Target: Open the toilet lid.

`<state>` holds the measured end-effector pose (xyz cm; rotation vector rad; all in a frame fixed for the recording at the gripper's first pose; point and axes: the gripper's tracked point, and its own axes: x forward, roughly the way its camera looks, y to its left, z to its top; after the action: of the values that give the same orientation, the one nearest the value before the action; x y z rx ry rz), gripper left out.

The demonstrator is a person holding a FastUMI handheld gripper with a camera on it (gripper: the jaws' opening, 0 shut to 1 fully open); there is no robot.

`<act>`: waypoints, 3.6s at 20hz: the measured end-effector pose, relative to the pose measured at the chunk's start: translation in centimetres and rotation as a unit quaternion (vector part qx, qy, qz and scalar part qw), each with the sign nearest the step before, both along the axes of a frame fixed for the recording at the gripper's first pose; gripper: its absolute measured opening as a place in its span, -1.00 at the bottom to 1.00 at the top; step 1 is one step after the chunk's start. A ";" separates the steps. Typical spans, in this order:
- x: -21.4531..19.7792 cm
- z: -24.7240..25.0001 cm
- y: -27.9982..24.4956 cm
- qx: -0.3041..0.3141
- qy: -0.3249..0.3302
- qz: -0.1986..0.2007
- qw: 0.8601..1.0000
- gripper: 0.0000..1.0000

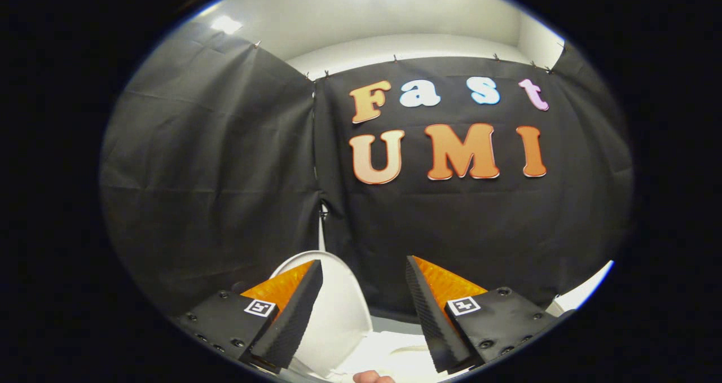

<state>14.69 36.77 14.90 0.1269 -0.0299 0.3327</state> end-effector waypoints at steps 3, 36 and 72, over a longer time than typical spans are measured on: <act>0.4 1.0 -5.2 -0.008 -0.020 -0.031 0.999 0.89; -7.4 -16.3 -42.6 -0.029 0.110 -0.263 0.958 0.90; -11.0 -20.8 -46.3 -0.034 0.095 -0.330 0.939 0.90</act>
<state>3.68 -9.52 -5.92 0.0729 0.1299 -0.3518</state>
